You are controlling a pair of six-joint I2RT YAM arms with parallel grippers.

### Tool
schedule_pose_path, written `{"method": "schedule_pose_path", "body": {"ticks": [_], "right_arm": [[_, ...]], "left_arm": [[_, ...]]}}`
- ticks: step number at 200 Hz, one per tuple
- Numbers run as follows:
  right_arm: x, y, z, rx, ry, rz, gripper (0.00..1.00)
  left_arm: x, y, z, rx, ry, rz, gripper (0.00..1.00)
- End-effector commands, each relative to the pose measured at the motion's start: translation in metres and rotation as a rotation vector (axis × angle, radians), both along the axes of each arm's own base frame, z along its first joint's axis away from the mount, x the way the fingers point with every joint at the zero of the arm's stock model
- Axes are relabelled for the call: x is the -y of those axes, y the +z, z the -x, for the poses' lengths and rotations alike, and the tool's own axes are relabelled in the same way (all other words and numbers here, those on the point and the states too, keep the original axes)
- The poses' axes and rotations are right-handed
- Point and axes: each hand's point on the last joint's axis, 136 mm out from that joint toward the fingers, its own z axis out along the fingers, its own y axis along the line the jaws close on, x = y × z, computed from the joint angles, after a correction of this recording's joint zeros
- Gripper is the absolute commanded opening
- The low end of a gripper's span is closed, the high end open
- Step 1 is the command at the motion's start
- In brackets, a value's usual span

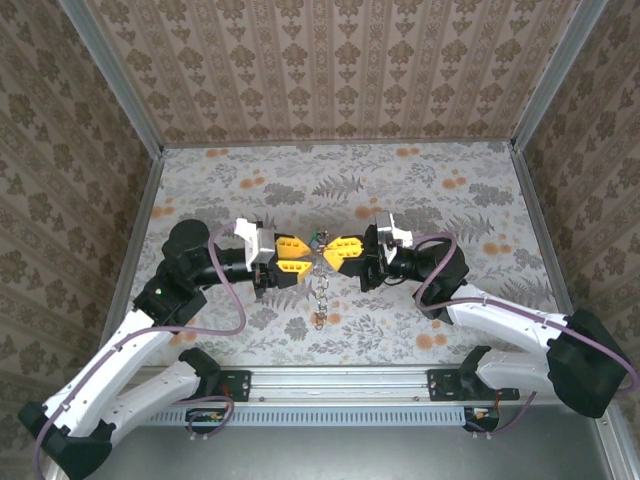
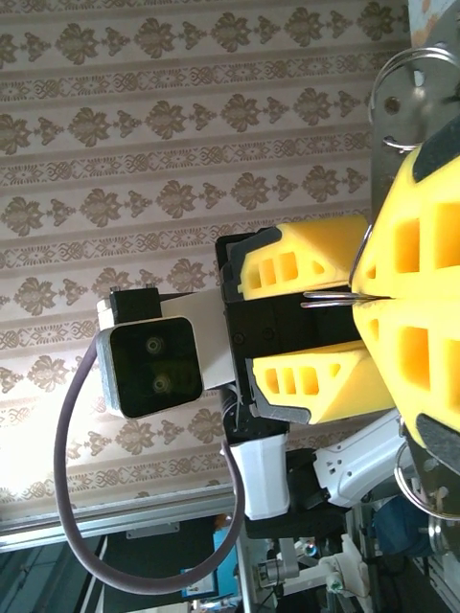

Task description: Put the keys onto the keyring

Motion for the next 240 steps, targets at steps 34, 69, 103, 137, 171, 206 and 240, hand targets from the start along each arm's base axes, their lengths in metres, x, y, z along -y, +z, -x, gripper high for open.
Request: {"method": "schedule_pose_path", "body": {"ticks": [34,69,103,137,171,206,240], "right_arm": [[0.003,0.014,0.014,0.054,0.050,-0.052,0.00],[0.003,0.013,0.013,0.051,0.049,-0.051,0.00],[0.002,0.012,0.011,0.048,0.041,-0.052,0.00],[0.001,0.013,0.010,0.045,0.037,-0.055,0.00],[-0.002,0.007,0.003,0.024,0.020,-0.032,0.00],[-0.007,-0.022,-0.003,0.023,-0.080,0.200,0.25],[0.014,-0.046,-0.003,0.087,-0.229,0.430,0.31]], "left_arm": [[0.005,0.015,0.000,0.019,-0.040,0.050,0.31],[0.008,0.022,0.000,0.025,-0.065,0.071,0.31],[0.011,0.024,0.002,0.017,-0.091,0.072,0.26],[0.012,0.020,0.003,0.009,-0.103,0.062,0.13],[0.009,0.020,0.002,0.030,-0.081,0.048,0.00],[0.003,0.007,-0.007,0.050,0.009,-0.079,0.00],[0.001,-0.022,-0.018,0.062,0.065,-0.262,0.00]]}}
